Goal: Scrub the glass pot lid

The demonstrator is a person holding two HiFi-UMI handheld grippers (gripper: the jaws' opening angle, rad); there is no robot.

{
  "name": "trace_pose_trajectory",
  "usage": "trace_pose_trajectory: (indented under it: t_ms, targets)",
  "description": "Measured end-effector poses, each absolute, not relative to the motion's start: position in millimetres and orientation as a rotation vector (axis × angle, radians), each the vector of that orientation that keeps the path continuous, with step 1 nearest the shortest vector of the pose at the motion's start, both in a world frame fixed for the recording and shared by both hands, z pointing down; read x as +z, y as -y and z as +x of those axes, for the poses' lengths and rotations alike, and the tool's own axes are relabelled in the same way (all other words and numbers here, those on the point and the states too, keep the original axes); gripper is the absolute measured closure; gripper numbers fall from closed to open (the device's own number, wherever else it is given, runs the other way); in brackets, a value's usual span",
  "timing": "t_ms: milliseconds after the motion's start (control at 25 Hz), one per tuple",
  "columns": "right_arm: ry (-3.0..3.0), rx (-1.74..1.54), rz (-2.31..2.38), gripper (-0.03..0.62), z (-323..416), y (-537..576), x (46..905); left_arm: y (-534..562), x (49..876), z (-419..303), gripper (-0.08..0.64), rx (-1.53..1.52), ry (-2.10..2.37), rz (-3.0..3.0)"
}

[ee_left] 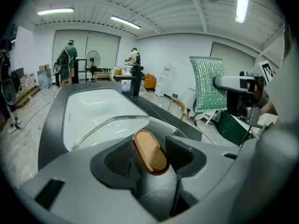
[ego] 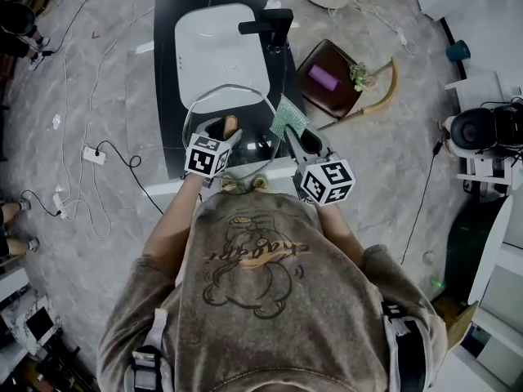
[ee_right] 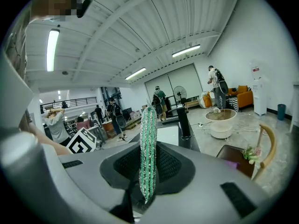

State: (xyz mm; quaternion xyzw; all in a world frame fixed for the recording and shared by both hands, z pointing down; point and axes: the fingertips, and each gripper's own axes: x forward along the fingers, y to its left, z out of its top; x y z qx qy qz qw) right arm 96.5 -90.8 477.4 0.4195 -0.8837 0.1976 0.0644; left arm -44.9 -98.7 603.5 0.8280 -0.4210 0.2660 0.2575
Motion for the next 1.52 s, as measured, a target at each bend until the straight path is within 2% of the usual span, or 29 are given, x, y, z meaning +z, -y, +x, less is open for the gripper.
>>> trace_pose_trajectory:
  t_ms: [280, 480, 960, 1520]
  targets:
    - [2.653, 0.568, 1.242, 0.508, 100, 98, 482, 99, 604, -43, 0.344, 0.739, 1.139, 2.232]
    - [2.669, 0.560, 1.041, 0.509, 83, 116, 492, 97, 606, -44, 0.345, 0.752, 1.152, 2.221]
    - [2.623, 0.527, 0.336, 0.509, -41, 171, 524, 96, 609, -45, 0.350, 0.744, 1.187, 2.194]
    - [2.306, 0.473, -0.481, 0.509, -135, 135, 574, 98, 607, -48, 0.357, 0.694, 1.237, 2.164]
